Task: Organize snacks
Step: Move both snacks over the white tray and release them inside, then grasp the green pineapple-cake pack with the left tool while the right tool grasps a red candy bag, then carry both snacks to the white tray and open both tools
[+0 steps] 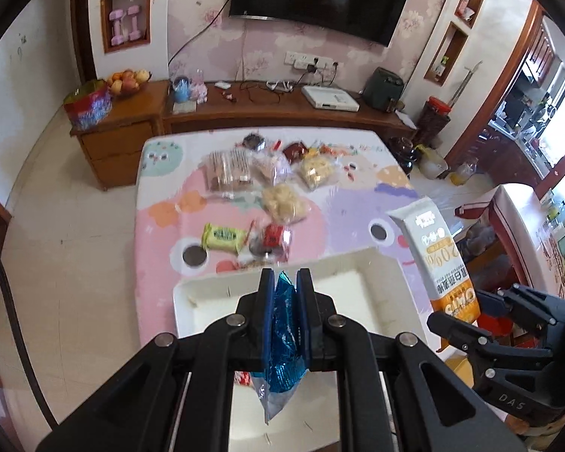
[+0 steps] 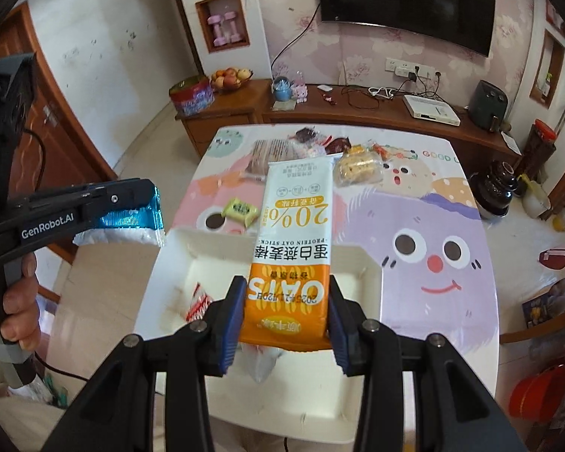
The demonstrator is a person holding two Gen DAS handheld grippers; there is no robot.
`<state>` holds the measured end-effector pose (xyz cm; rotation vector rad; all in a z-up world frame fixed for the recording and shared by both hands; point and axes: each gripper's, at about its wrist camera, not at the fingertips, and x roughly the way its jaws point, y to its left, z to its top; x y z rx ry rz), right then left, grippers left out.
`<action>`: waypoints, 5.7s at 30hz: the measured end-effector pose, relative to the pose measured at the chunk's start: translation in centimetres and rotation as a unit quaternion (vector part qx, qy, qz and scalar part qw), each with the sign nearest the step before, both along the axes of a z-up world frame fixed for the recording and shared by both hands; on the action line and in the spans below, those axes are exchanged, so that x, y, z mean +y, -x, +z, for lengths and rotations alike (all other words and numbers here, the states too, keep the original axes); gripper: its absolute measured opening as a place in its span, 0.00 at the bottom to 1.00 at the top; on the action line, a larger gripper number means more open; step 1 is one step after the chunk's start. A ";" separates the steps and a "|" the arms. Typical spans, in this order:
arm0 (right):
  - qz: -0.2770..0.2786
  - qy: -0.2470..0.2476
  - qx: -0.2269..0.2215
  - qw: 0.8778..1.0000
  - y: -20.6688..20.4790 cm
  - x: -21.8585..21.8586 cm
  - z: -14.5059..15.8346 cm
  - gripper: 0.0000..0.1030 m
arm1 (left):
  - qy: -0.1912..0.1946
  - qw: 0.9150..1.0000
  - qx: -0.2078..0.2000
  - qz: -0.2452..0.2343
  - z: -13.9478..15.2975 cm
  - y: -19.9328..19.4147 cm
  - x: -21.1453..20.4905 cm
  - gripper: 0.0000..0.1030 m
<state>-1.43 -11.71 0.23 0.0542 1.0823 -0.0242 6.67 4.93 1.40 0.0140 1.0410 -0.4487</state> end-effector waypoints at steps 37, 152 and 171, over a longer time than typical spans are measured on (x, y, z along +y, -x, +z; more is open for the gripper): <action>0.042 -0.014 0.037 0.998 6.1 -0.3 -0.7 0.49 | -0.089 0.992 -0.004 0.093 -1.1 10.0 -1.2 0.82; -0.044 -0.066 0.013 0.997 -3.3 -2.1 0.8 0.45 | -0.089 0.994 -0.019 0.067 -0.5 1.1 0.2 0.48; -0.024 -0.007 0.031 0.999 3.0 -1.2 -0.3 0.47 | -0.122 0.988 -0.010 0.092 -3.3 7.2 -1.7 0.48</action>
